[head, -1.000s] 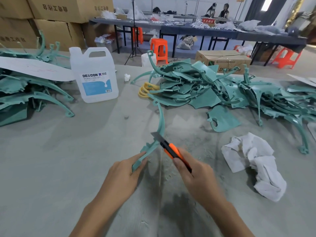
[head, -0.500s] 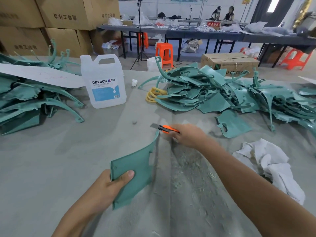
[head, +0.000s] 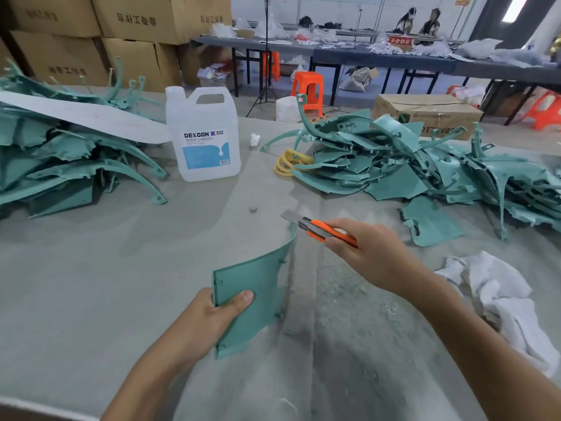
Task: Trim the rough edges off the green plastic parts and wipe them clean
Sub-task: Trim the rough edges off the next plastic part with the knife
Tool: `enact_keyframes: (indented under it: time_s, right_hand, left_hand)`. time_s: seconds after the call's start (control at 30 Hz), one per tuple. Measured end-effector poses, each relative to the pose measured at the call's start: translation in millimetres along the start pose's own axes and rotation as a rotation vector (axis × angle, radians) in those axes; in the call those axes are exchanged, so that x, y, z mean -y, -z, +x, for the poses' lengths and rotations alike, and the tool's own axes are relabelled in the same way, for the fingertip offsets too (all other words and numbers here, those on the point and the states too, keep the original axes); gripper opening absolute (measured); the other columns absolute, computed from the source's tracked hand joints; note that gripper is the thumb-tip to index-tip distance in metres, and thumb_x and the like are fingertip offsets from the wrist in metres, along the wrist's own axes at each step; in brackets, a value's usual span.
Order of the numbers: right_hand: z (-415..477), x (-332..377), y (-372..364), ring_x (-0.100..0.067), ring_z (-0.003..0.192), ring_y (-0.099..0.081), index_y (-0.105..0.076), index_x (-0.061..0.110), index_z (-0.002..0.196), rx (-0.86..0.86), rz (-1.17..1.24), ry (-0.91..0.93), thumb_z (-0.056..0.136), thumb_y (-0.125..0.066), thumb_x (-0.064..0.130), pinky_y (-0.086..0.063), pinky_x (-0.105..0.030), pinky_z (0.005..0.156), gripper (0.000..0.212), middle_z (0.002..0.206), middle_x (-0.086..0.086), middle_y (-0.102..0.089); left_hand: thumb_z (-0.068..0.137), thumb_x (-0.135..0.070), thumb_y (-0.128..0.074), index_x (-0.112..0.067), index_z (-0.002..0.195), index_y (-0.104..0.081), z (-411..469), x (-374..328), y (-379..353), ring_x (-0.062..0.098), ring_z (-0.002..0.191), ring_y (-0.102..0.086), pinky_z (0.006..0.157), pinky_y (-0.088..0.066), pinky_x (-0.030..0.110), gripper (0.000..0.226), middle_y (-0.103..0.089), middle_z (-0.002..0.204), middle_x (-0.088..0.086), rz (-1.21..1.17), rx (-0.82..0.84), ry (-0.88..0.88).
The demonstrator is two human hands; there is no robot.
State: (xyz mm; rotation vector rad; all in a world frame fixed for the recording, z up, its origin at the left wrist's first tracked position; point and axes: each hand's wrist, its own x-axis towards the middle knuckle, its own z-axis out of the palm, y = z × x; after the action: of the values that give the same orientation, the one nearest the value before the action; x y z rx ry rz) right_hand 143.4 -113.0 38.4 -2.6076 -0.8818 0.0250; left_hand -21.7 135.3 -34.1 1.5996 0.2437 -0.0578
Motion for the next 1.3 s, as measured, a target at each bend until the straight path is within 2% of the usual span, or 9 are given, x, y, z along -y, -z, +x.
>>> enact_keyframes:
  time_s: [0.13, 0.23, 0.4, 0.67, 0.8, 0.9, 1.0, 1.13, 1.3]
  right_hand:
    - [-42, 70, 23, -0.006, 0.07, -0.059, -0.035, 0.059, 0.139, 0.088, -0.053, 0.157, 0.103, -0.041, 0.055, -0.047, -0.033, 0.063, 0.036, 0.079, 0.016, -0.064]
    - [-55, 110, 31, -0.019, 0.086, -0.061, -0.032, 0.053, 0.142, 0.159, -0.075, 0.255, 0.106, -0.036, 0.05, -0.049, -0.038, 0.075, 0.036, 0.099, 0.009, -0.068]
    - [-55, 134, 35, -0.033, 0.088, -0.061, -0.04, 0.041, 0.135, 0.247, -0.199, 0.257, 0.107, -0.036, 0.04, -0.051, -0.042, 0.077, 0.028, 0.098, 0.0, -0.066]
    - [-42, 136, 47, -0.025, 0.071, -0.052, -0.051, 0.043, 0.128, 0.26, -0.386, 0.254, 0.105, -0.037, 0.043, -0.031, -0.033, 0.053, 0.027, 0.091, 0.002, -0.059]
    - [-8, 114, 64, -0.016, 0.073, -0.057, -0.059, 0.048, 0.121, 0.313, -0.477, 0.247, 0.102, -0.046, 0.045, -0.041, -0.03, 0.058, 0.023, 0.091, 0.01, -0.064]
    - [23, 85, 67, -0.014, 0.079, -0.064, -0.058, 0.059, 0.125, 0.405, -0.412, 0.16, 0.1, -0.053, 0.051, -0.052, -0.032, 0.065, 0.027, 0.093, 0.013, -0.068]
    - [52, 47, 58, -0.008, 0.053, -0.06, -0.061, 0.058, 0.126, 0.491, -0.196, 0.079, 0.099, -0.058, 0.043, -0.051, -0.024, 0.046, 0.031, 0.081, 0.003, -0.07]
    - [80, 2, 34, -0.01, 0.053, -0.058, -0.057, 0.065, 0.122, 0.528, 0.002, 0.014, 0.098, -0.058, 0.044, -0.049, -0.025, 0.05, 0.032, 0.087, -0.002, -0.072]
    - [115, -33, 9, -0.008, 0.055, -0.061, -0.055, 0.065, 0.122, 0.535, 0.047, -0.06, 0.096, -0.058, 0.045, -0.049, -0.026, 0.054, 0.033, 0.082, 0.005, -0.073]
  left_hand:
    - [0.094, -0.031, -0.06, -0.013, 0.106, -0.077, -4, 0, -6, 0.034, 0.098, -0.072, 0.086, -0.057, 0.047, 0.027, -0.076, 0.104, 0.013, -0.03, -0.061, 0.007]
    - [0.095, -0.036, -0.06, -0.021, 0.102, -0.077, -6, -1, -7, 0.025, 0.083, -0.072, 0.071, -0.056, 0.037, 0.024, -0.077, 0.097, 0.012, -0.007, -0.04, 0.0]
    - [0.092, -0.048, -0.06, -0.03, 0.086, -0.077, -11, -3, -9, 0.009, 0.068, -0.067, 0.059, -0.05, 0.021, 0.026, -0.073, 0.076, -0.002, 0.058, -0.028, -0.017]
    - [0.087, -0.062, -0.06, -0.027, 0.094, -0.076, -13, 3, -8, 0.013, 0.07, -0.065, 0.063, -0.05, 0.028, 0.039, -0.073, 0.081, 0.005, 0.092, -0.025, -0.049]
    - [0.085, -0.067, -0.059, -0.02, 0.103, -0.072, -14, 5, -8, 0.021, 0.073, -0.059, 0.067, -0.044, 0.037, 0.052, -0.067, 0.086, 0.022, 0.099, -0.007, -0.076]
    - [0.084, -0.068, -0.061, -0.017, 0.103, -0.073, -14, 5, -8, 0.028, 0.076, -0.063, 0.069, -0.047, 0.041, 0.055, -0.068, 0.094, 0.026, 0.069, -0.022, -0.074]
    - [0.089, -0.058, -0.062, -0.016, 0.101, -0.075, -11, 5, -8, 0.038, 0.087, -0.072, 0.074, -0.056, 0.049, 0.046, -0.074, 0.096, 0.019, 0.042, -0.055, -0.052]
    - [0.094, -0.046, -0.059, -0.024, 0.098, -0.077, -9, 5, -5, 0.029, 0.088, -0.074, 0.082, -0.058, 0.047, 0.029, -0.077, 0.096, 0.009, 0.058, -0.057, -0.031]
    - [0.089, -0.055, -0.062, -0.029, 0.104, -0.077, -8, 7, -2, 0.028, 0.092, -0.074, 0.086, -0.058, 0.05, 0.034, -0.077, 0.102, 0.007, 0.053, -0.046, -0.03]
